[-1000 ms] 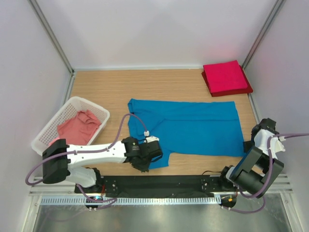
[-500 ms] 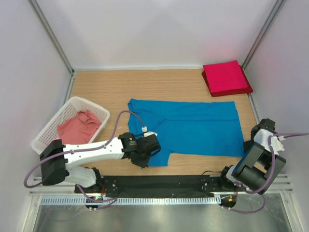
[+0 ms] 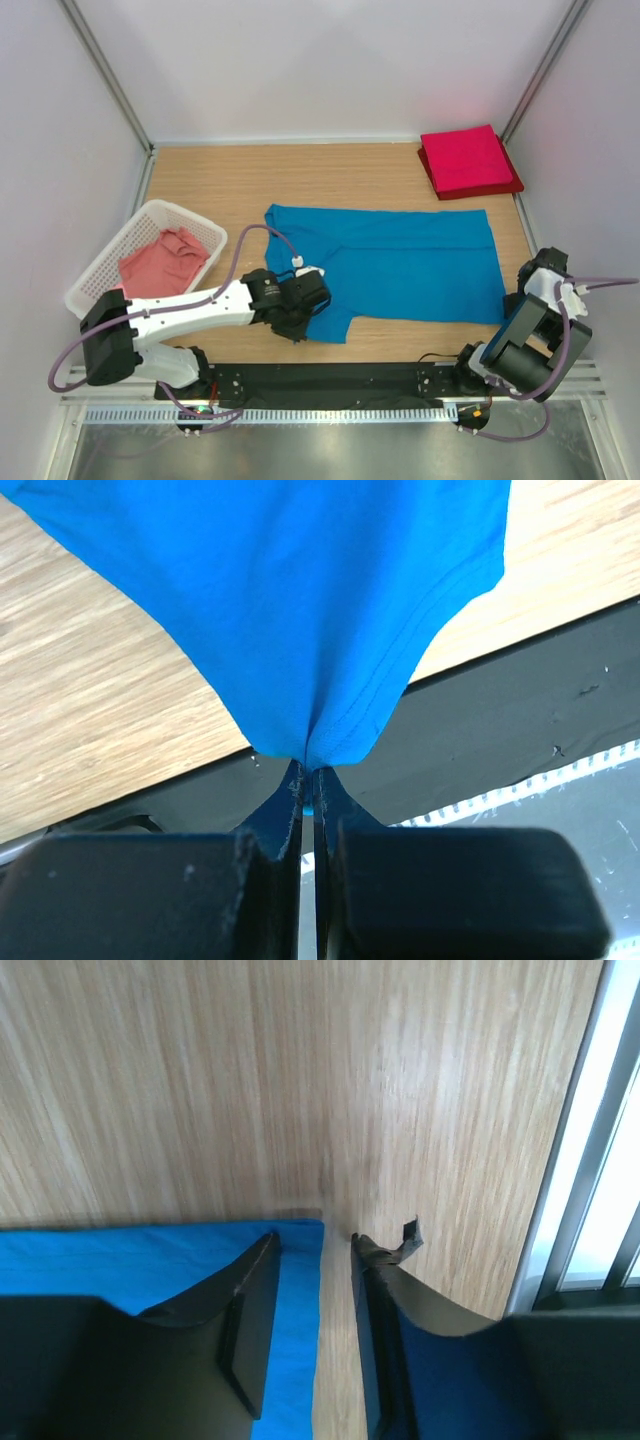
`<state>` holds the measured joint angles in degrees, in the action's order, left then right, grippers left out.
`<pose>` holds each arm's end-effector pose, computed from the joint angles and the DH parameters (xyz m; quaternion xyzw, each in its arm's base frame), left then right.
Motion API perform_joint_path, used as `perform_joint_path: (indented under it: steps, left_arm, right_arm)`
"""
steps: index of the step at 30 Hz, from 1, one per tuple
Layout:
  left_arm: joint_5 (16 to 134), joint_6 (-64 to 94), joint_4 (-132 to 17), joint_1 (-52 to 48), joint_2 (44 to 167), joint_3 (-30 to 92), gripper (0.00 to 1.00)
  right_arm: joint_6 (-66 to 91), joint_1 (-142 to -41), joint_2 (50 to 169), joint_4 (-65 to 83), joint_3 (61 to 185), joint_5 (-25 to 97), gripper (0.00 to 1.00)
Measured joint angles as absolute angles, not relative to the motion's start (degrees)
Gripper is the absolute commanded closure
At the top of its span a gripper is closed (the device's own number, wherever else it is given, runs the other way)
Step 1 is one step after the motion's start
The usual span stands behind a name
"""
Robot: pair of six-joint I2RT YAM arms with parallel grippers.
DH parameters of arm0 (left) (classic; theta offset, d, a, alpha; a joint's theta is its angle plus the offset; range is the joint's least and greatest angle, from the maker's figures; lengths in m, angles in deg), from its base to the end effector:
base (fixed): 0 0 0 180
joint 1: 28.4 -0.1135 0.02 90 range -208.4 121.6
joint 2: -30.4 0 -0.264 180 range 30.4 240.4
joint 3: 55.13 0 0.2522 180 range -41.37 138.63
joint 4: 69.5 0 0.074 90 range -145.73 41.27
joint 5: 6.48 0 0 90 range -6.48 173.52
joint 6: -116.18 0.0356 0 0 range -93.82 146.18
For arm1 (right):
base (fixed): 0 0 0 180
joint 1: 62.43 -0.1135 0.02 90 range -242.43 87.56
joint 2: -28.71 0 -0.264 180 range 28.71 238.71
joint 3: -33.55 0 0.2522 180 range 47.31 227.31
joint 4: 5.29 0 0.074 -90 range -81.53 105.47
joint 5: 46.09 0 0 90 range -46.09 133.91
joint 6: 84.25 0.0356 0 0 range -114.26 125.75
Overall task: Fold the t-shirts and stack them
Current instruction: Fold the tshirt
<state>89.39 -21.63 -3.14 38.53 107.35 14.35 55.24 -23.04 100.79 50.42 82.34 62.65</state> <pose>0.0978 -0.2202 0.2328 0.1571 0.9762 -0.0910 0.1184 0.1403 -0.1300 0.1592 0.6988 0.6903 -0.1531 0.1085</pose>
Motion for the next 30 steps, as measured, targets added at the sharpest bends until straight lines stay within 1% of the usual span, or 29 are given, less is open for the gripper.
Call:
perform_joint_path:
  steps: [1,3,4,5,11,19,26,30]
  left_arm:
    - [89.4,-21.6,-3.2,38.3,107.4,14.4,1.00]
    - [89.2,-21.6,-3.1,37.7,107.4,14.4,1.00]
    - [88.9,-21.5,-3.1,37.2,107.4,14.4,1.00]
    - [88.8,-21.5,-3.1,36.8,107.3,14.5,1.00]
    - [88.8,-21.0,-2.5,33.0,105.7,15.7,1.00]
    - [88.7,-15.9,-1.0,23.4,105.8,18.7,1.00]
    - [87.3,-10.2,-0.6,15.8,111.3,25.9,1.00]
    - [86.3,-8.3,-0.2,13.0,116.0,30.9,1.00]
  right_arm:
    - [55.3,-23.0,101.2,50.3,82.7,62.5,0.68]
    - [55.3,-23.1,101.5,49.9,82.8,62.6,0.79]
    - [55.5,-23.0,101.5,49.9,82.8,62.7,0.91]
    - [55.5,-23.0,101.5,49.9,82.8,62.7,0.99]
    - [54.2,-23.0,100.2,51.4,83.1,63.0,0.99]
    - [50.8,-23.5,100.2,55.3,87.7,61.4,0.99]
    - [50.7,-28.1,104.6,57.5,93.7,59.9,0.99]
    - [51.0,-30.9,108.3,57.9,97.6,59.5,0.99]
